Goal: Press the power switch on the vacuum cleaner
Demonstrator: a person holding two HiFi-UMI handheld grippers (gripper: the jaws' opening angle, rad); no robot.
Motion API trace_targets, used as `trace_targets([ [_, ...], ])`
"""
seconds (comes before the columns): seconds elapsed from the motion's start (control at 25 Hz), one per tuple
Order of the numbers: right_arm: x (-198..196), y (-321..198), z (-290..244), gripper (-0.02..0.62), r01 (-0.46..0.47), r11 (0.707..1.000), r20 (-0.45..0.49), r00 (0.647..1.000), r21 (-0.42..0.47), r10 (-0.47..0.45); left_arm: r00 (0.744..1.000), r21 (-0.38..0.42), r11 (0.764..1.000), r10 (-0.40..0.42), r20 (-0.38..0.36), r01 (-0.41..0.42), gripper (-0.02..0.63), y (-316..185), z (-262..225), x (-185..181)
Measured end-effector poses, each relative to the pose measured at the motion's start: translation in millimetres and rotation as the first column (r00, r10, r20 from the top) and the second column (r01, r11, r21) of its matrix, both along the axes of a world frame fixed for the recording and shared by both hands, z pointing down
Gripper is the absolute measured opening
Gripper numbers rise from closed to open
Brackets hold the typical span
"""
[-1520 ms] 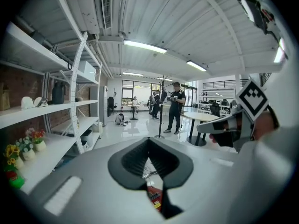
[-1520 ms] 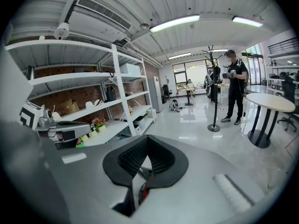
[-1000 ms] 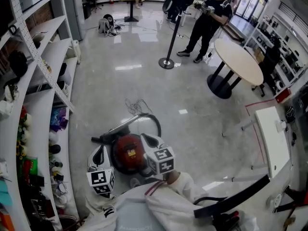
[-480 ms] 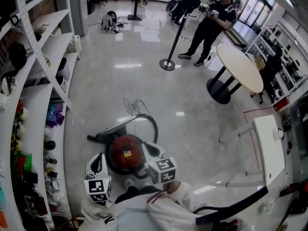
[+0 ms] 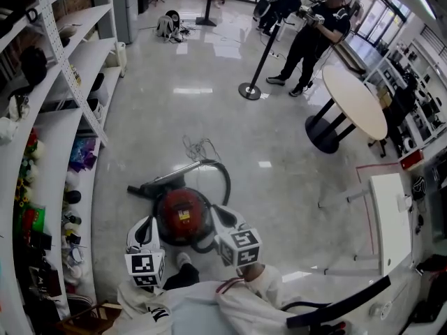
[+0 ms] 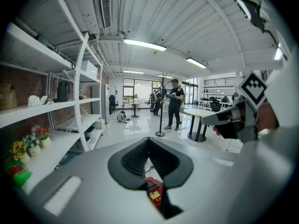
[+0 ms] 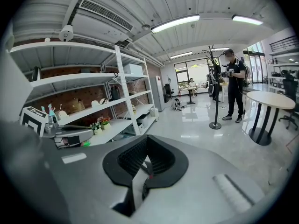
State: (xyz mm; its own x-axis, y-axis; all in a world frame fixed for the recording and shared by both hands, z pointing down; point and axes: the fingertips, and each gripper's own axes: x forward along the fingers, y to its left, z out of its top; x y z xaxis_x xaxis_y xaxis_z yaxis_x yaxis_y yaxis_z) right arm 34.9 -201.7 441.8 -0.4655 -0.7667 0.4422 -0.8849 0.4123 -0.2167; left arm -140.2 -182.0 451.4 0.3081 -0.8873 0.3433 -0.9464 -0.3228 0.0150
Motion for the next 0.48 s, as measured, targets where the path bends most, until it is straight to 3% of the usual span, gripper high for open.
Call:
trace_targets([
  [0.24, 15, 11, -6, 0.001, 0.009, 1.000, 0.010, 1.000, 0.021, -0.009, 1.000, 0.013, 0.999, -0.030, 0.004, 0.030, 0.000, 13, -6, 11],
  [0.48, 29, 29, -7, 0.000, 0.019, 0.999, 0.032, 0.999, 0.027, -0.020, 1.000, 0.026, 1.000, -0.010, 0.022, 0.009, 0.000, 32, -13, 39],
])
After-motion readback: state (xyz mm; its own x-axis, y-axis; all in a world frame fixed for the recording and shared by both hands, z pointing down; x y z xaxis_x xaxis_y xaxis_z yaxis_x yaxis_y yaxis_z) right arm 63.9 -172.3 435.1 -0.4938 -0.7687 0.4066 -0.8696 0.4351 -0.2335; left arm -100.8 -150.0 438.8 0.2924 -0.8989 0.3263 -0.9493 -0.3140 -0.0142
